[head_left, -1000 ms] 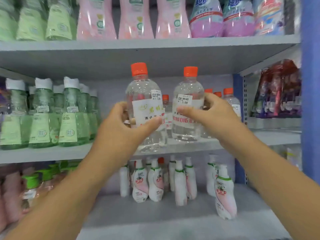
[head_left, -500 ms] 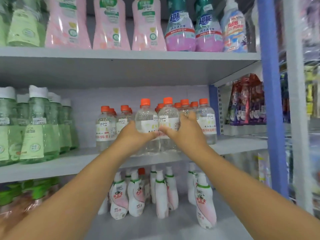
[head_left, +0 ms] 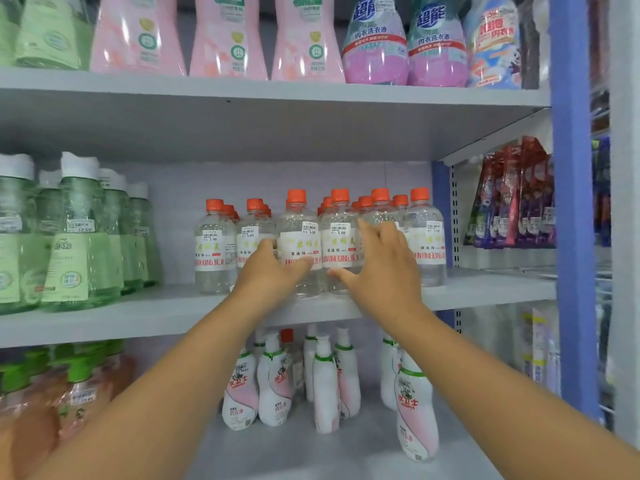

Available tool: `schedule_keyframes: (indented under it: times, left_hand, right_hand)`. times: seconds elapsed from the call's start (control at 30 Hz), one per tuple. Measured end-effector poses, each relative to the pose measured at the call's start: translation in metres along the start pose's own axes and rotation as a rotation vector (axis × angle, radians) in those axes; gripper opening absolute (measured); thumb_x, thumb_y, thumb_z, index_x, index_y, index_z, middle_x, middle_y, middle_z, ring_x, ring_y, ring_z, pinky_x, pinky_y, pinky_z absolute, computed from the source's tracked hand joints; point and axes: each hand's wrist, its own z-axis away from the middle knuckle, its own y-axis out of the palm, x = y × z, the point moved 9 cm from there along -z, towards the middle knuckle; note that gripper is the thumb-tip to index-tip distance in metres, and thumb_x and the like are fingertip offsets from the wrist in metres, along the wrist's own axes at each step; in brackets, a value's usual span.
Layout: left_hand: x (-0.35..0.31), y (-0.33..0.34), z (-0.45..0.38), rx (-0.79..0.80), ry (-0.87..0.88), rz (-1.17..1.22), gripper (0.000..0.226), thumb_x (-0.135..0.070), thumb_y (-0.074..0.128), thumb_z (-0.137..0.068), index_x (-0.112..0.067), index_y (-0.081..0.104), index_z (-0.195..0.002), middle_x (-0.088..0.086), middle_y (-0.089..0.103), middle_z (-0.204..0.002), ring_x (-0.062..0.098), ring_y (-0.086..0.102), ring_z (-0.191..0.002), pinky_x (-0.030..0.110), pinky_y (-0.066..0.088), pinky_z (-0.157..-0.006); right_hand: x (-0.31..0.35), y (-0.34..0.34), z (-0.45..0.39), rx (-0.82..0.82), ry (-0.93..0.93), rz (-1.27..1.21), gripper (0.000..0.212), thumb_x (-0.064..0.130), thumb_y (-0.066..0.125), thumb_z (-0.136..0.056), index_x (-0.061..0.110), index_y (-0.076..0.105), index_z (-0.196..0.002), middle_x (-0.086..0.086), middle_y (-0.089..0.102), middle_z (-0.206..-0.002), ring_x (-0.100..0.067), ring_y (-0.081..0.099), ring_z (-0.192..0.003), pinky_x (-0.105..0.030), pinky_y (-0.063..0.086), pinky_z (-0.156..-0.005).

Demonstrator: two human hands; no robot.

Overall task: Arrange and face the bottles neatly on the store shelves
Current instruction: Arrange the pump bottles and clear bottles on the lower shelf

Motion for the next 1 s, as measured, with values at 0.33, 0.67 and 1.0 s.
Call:
schedule_keyframes:
  times: [0.33,0.67,1.0]
  left_hand:
    - [0.000,0.004,0.004,0.035,0.009,0.015,0.057,-0.047,0.076,-0.086,-0.025,0.046,-0.129,-0.010,0.065,-0.109,0.010,0.065,-0.096,0.032,0.053,-0.079]
    - [0.000,0.004,0.003,-0.067,-0.011,0.063,0.057,-0.053,0.076,-0.084,-0.025,0.050,-0.126,-0.015,0.064,-0.104,0.009,0.064,-0.093,0.041,0.057,-0.087]
    - [0.001,0.003,0.002,-0.055,0.017,0.056,0.049,-0.054,0.075,-0.084,-0.029,0.053,-0.120,-0.014,0.066,-0.106,0.009,0.066,-0.094,0.038,0.057,-0.085]
  right_hand:
    - [-0.007,0.003,-0.001,0.060,-0.019,-0.082,0.082,0.063,0.060,-0.091,0.028,0.029,-0.158,0.005,0.049,-0.120,-0.014,0.049,-0.111,-0.035,0.049,-0.094]
    - [0.008,-0.019,-0.117,0.328,-0.087,-0.052,0.050,0.064,0.057,-0.093,0.023,0.073,-0.118,0.002,0.074,-0.115,-0.023,0.064,-0.114,-0.043,0.049,-0.102]
    - [0.004,-0.001,-0.120,0.410,-0.070,-0.132,0.037,0.055,0.063,-0.094,0.020,0.075,-0.097,-0.007,0.074,-0.092,-0.024,0.068,-0.089,-0.036,0.054,-0.077]
